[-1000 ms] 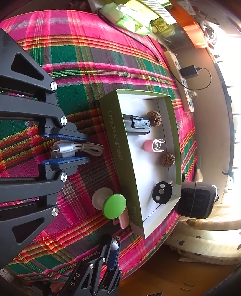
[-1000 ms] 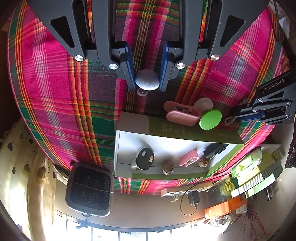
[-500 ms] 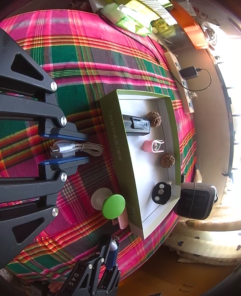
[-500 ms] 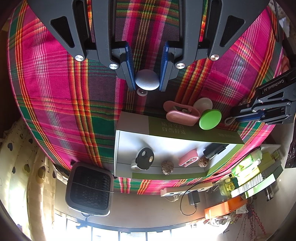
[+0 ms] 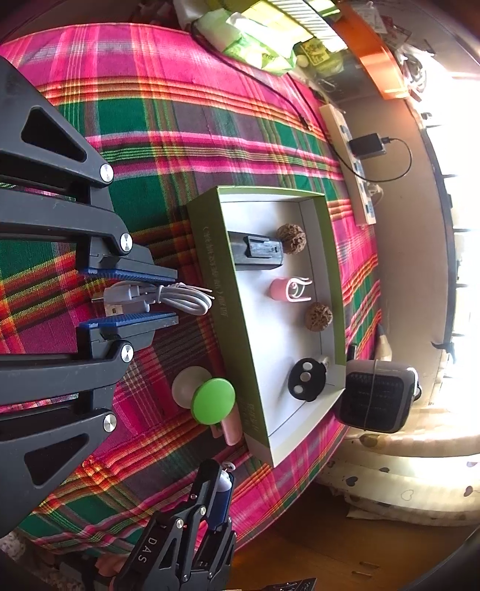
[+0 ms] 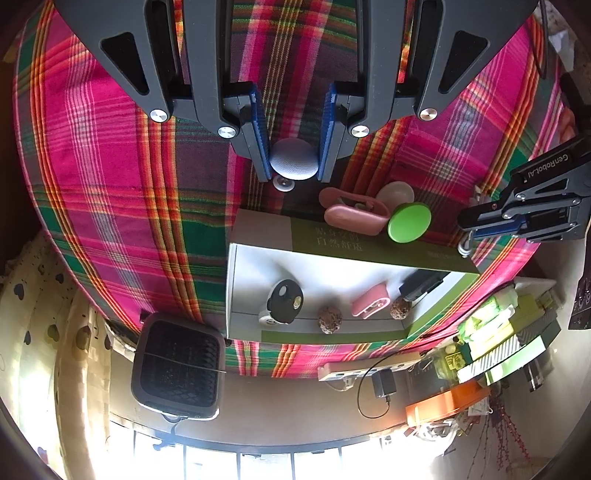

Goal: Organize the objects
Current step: 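Lift the white cable and white egg and carry both toward the tray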

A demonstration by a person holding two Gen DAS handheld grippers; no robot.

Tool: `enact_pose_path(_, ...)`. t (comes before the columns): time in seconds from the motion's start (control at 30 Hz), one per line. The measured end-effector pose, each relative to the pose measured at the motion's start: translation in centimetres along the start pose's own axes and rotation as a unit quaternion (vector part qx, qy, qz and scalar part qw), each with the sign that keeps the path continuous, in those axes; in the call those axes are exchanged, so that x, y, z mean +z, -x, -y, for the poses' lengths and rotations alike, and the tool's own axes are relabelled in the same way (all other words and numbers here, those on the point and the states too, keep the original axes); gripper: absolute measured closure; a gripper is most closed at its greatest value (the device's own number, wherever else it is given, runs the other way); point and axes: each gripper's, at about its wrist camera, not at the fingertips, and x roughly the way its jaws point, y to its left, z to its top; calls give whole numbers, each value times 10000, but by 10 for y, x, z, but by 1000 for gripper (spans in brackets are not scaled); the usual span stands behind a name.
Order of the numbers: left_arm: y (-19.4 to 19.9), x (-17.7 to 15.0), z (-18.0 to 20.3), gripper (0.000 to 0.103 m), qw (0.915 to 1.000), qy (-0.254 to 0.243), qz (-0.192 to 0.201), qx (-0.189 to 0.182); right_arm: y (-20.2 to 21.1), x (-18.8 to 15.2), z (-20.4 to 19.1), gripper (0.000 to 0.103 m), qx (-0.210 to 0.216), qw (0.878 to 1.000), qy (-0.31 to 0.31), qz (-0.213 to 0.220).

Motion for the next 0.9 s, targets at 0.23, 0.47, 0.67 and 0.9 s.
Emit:
enact_pose_path(0.23, 5, 2, 0, 89, 10000, -2, 72, -1, 5, 3, -1, 77, 5, 10000, 5, 84)
enact_pose_path(0.47, 6, 3, 0, 89, 10000, -18, 89, -19, 6, 0, 1, 77, 20, 10000, -19, 88)
enact_pose_path(0.67, 1, 6, 3, 89, 9999, -23, 127, -60, 5, 0, -2, 77, 47, 10000, -16, 79)
enact_pose_path(0.9, -10, 6, 0, 88, 9999, 35, 12, -119, 5, 1, -2, 77, 51, 9999, -25, 103)
